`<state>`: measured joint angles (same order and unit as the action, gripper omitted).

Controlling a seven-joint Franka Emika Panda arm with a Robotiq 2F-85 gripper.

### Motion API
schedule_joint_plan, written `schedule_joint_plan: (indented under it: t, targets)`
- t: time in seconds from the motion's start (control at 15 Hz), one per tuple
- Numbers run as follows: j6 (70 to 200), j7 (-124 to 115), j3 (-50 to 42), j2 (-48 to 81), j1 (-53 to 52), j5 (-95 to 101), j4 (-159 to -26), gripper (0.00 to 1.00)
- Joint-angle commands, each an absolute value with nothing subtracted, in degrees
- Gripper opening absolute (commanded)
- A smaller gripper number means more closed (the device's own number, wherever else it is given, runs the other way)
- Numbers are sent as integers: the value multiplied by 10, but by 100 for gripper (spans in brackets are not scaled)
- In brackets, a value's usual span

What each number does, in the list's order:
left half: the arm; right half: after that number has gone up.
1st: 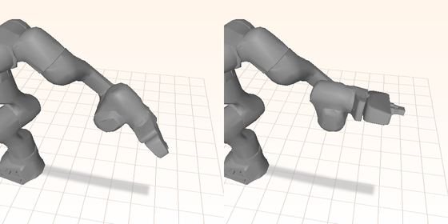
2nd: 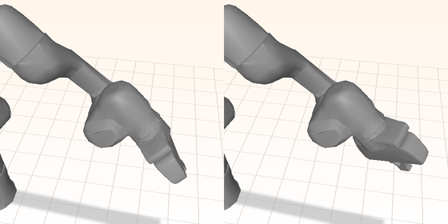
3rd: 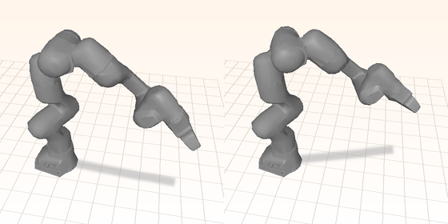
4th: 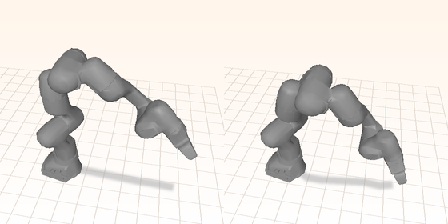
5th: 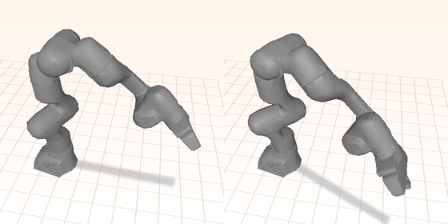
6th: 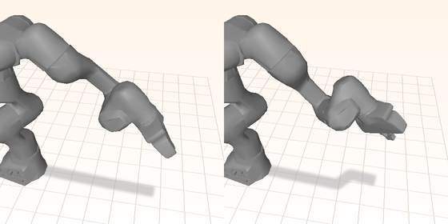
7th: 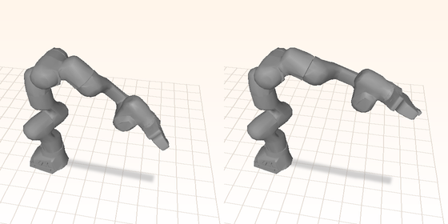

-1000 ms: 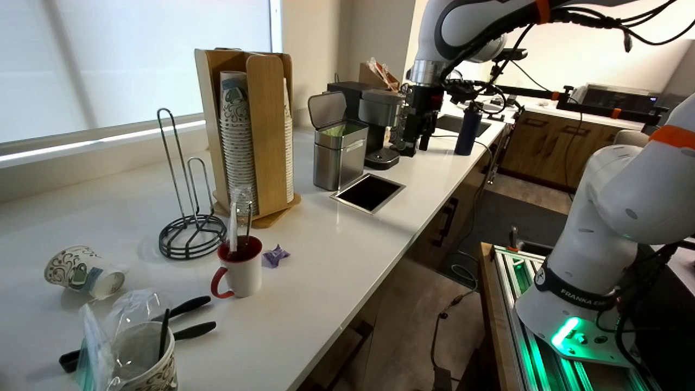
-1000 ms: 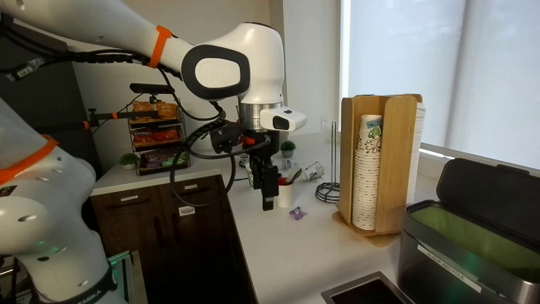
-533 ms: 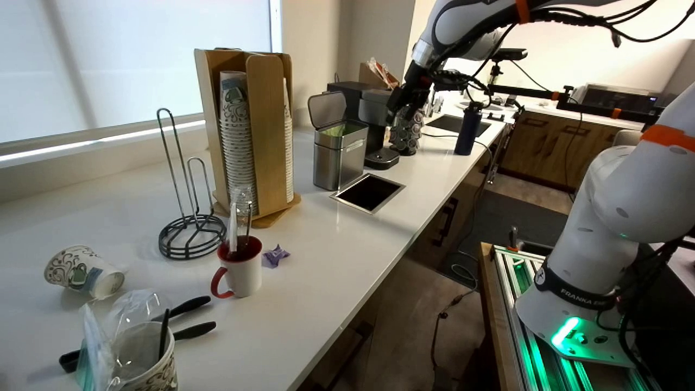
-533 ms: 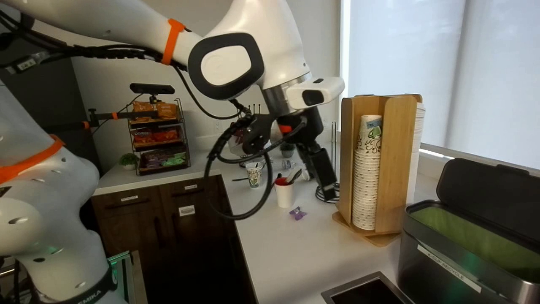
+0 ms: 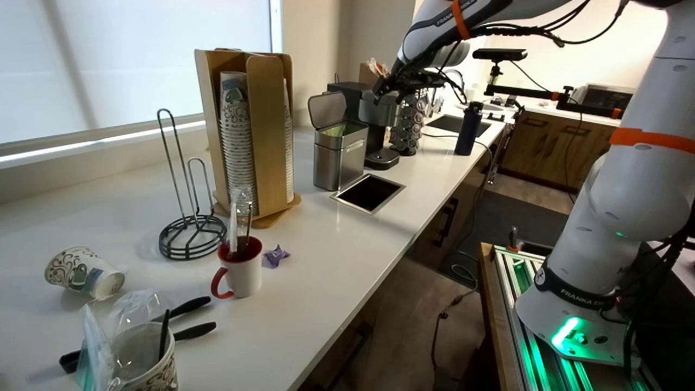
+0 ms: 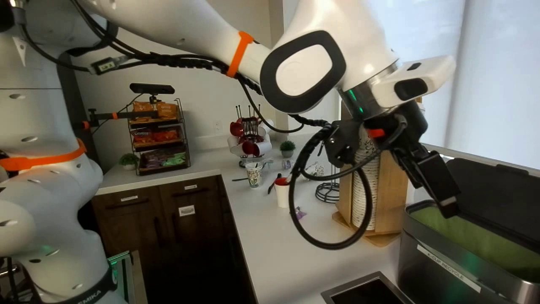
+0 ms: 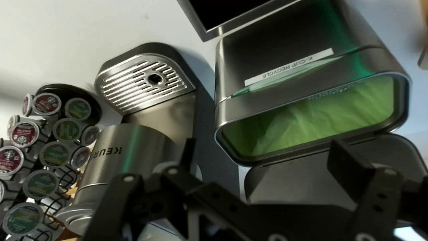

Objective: Close the silver bin.

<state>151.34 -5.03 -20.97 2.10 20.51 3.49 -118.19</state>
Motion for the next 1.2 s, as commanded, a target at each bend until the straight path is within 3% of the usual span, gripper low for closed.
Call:
schedule_joint_plan:
  t: [0.0, 0.4, 0.73, 0.87, 0.93, 1.13]
  targets:
    - [1508, -55, -210, 38, 206, 32, -1162, 100]
    - [1508, -12, -202, 63, 211, -16, -1118, 100]
    - [1476, 159, -173, 143, 230, -112, -975, 100]
    - [1473, 100, -178, 195, 234, -103, -906, 100]
    - [1501, 118, -172, 133, 227, -88, -986, 100]
    - [1499, 100, -169, 184, 238, -86, -927, 100]
